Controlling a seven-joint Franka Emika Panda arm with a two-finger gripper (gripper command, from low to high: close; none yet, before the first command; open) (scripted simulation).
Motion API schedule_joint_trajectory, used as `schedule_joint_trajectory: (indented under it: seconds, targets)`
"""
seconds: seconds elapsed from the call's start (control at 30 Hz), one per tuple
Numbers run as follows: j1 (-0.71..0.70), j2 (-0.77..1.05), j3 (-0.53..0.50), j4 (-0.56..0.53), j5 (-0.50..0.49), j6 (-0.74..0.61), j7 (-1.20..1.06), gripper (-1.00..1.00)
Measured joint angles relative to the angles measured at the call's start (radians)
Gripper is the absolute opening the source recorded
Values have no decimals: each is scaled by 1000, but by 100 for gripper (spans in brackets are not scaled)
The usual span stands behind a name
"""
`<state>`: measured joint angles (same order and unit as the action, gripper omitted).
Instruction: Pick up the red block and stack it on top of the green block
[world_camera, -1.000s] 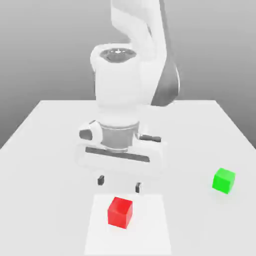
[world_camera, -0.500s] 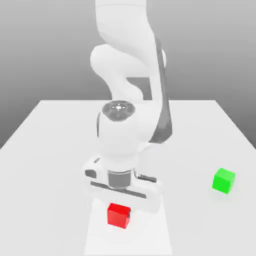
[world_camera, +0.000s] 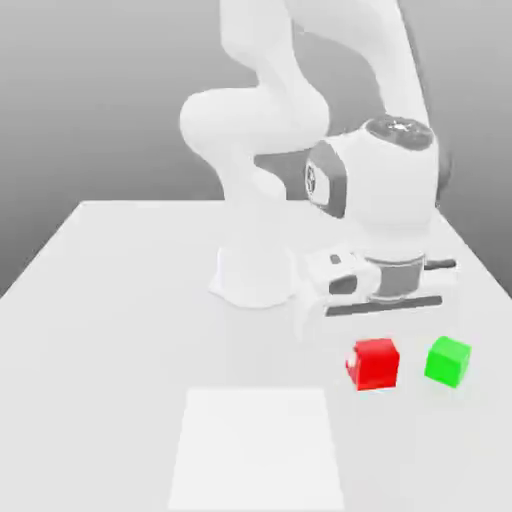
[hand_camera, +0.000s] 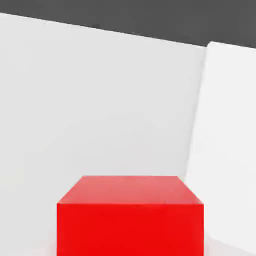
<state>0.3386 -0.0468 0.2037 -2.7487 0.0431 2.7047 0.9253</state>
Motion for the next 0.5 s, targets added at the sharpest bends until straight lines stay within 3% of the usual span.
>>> schedule_joint_trajectory:
  seconds: [0.23,0.4,0.43,0.5]
  targets:
    - [203,-36,119,-8,17,-27,-93,-100]
    - [208,125,100,-1,-126,120,3,-100]
    - [220,158,82,1,-159,149,27,100]
    - [220,158,82,1,-159,149,27,100]
